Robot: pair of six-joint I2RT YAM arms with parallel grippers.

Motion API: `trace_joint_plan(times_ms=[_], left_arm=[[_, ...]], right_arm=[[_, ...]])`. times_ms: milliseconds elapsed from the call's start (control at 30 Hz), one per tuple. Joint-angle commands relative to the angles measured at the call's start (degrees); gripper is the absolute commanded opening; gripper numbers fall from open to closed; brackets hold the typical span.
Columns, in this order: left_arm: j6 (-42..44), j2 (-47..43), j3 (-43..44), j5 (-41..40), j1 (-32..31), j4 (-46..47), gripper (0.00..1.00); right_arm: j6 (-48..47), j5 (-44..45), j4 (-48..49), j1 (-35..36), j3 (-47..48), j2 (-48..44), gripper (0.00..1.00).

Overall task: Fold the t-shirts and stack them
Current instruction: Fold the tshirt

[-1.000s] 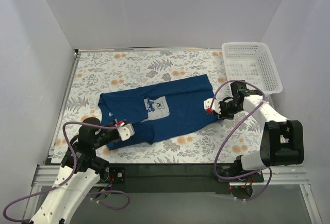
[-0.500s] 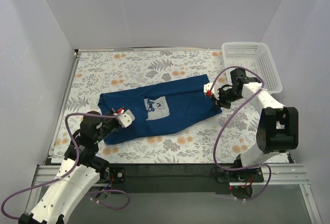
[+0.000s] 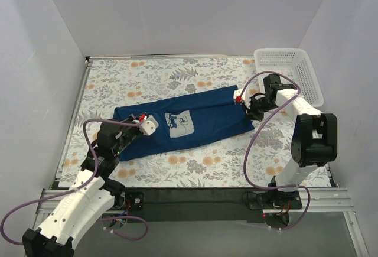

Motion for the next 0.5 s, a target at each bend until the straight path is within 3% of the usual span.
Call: trace_joint_plan(times_ms=[0,467], left_arm=[[1.82,1.49,1.07,-3.04,0.02,5.68,0.0],[3.49,11.51,1.6,-1.74,3.53,18.95,0.0]], right_arm=[[2.34,-0.43,0.24,-0.25,3.24,0.87,0.01],[5.95,-0.25,2.61,-0.17,6.14,3.68,0.01]])
